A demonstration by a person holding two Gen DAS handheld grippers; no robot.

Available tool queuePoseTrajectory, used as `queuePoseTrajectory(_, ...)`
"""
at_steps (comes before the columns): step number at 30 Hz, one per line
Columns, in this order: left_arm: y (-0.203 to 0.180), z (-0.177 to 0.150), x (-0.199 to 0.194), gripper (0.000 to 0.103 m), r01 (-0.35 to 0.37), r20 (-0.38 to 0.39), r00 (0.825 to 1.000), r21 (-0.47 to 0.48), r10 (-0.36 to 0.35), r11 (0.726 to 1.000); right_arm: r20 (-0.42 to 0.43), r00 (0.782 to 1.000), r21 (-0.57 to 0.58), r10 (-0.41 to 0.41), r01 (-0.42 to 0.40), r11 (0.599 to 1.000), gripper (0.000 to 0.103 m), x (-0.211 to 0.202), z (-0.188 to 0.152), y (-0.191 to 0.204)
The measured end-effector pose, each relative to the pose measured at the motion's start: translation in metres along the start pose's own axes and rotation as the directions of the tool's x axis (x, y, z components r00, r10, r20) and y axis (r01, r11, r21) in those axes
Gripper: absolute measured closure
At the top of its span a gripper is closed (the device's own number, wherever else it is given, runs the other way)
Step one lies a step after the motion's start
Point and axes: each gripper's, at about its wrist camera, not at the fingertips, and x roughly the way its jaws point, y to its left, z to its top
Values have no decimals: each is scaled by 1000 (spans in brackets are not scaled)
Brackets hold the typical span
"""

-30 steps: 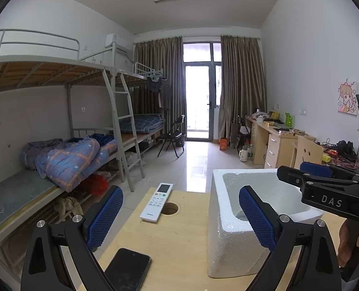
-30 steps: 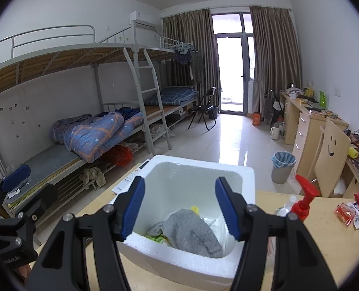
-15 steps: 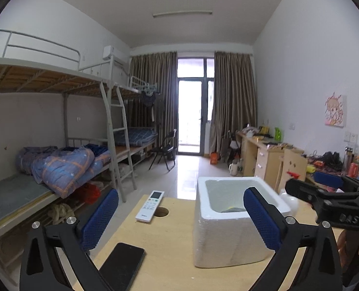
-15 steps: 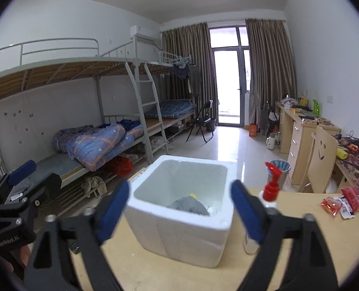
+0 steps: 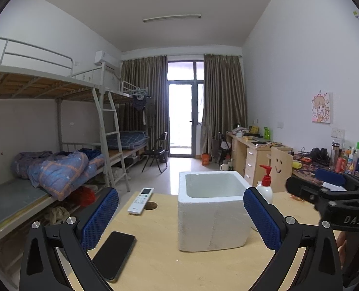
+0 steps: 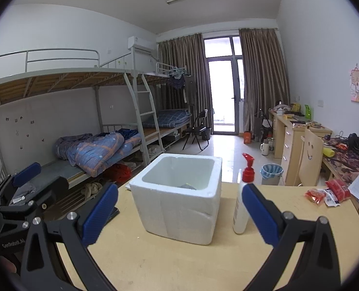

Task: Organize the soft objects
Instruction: 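Move both tools back away from the foam box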

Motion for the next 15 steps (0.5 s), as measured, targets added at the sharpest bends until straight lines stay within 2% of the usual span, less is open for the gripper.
queuePoseTrajectory(6,-8,2,-13,0,-9,9,1000,5,9,1000,18,1000,8,-9,9,1000,0,-16,-3,-4)
queuePoseTrajectory(15,-14,-6,-27,0,9,67,998,-10,-8,1000,64,997,-8,-46,47,999,0,-36,-21,-9)
